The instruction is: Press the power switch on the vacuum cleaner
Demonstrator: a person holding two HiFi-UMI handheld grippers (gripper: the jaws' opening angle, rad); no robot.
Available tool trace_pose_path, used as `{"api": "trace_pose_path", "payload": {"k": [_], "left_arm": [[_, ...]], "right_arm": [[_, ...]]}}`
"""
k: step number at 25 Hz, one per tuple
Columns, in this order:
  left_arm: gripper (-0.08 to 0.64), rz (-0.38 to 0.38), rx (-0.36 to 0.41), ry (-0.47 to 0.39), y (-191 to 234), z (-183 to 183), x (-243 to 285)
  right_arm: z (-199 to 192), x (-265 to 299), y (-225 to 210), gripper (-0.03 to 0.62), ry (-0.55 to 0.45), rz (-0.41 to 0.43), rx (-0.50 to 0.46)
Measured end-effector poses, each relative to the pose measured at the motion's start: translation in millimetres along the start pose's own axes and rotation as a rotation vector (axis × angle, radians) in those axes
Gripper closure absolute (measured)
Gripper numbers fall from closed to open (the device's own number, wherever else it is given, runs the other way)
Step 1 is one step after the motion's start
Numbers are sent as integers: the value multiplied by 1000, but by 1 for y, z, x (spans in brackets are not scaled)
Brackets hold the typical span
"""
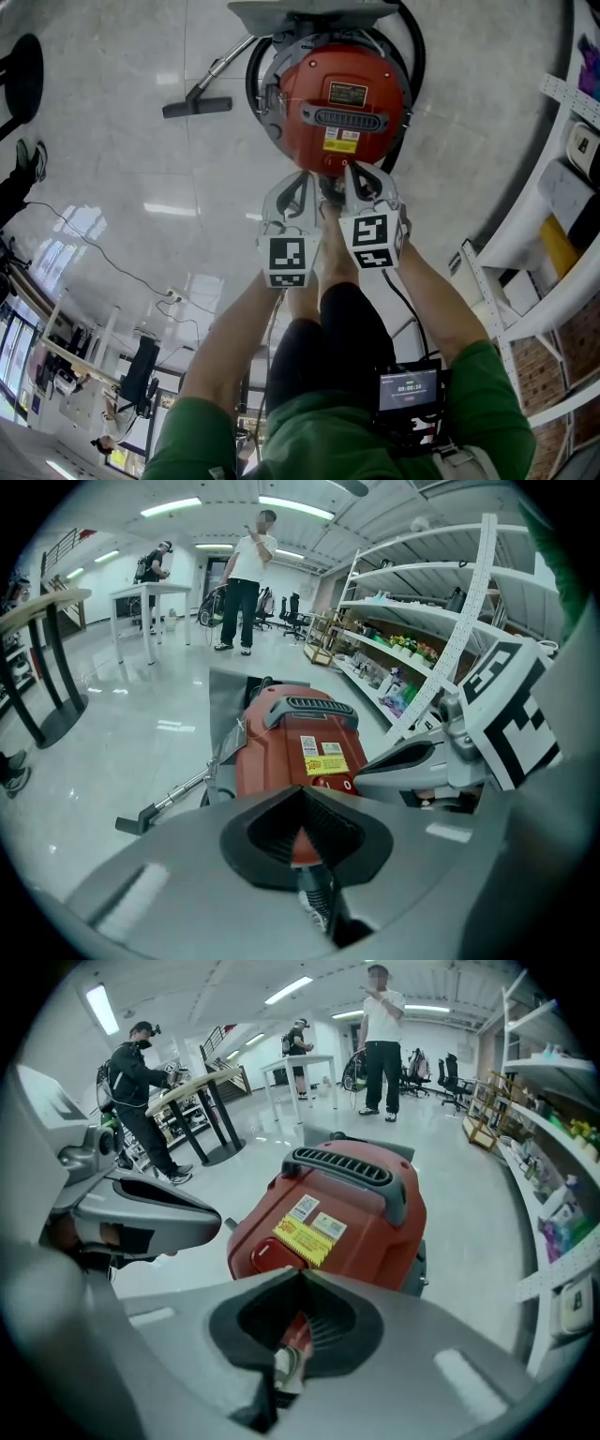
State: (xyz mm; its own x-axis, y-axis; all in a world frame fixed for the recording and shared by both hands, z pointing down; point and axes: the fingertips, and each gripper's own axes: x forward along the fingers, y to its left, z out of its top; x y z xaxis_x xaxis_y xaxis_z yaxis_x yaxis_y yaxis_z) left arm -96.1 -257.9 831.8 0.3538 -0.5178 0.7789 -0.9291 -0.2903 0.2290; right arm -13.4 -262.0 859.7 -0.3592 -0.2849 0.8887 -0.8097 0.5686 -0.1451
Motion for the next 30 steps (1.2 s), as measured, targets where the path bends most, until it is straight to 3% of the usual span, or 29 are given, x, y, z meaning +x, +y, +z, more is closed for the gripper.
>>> {"api": "trace_pose_path", "payload": {"k": [7, 15, 20, 30], "left_arm": [[552, 7, 2, -5, 4, 4, 0], [552, 15, 9, -21, 5, 23, -10], [552, 25, 16, -31, 9, 32, -17], [552, 39, 6, -26, 13, 25, -24]], "right_arm": [[-2, 6, 1, 584, 137, 27, -12], [-1, 9, 5, 584, 279, 46, -95], [-5, 7, 4, 584, 287, 58, -82], [-1, 7, 5, 584, 210, 61, -86]]}}
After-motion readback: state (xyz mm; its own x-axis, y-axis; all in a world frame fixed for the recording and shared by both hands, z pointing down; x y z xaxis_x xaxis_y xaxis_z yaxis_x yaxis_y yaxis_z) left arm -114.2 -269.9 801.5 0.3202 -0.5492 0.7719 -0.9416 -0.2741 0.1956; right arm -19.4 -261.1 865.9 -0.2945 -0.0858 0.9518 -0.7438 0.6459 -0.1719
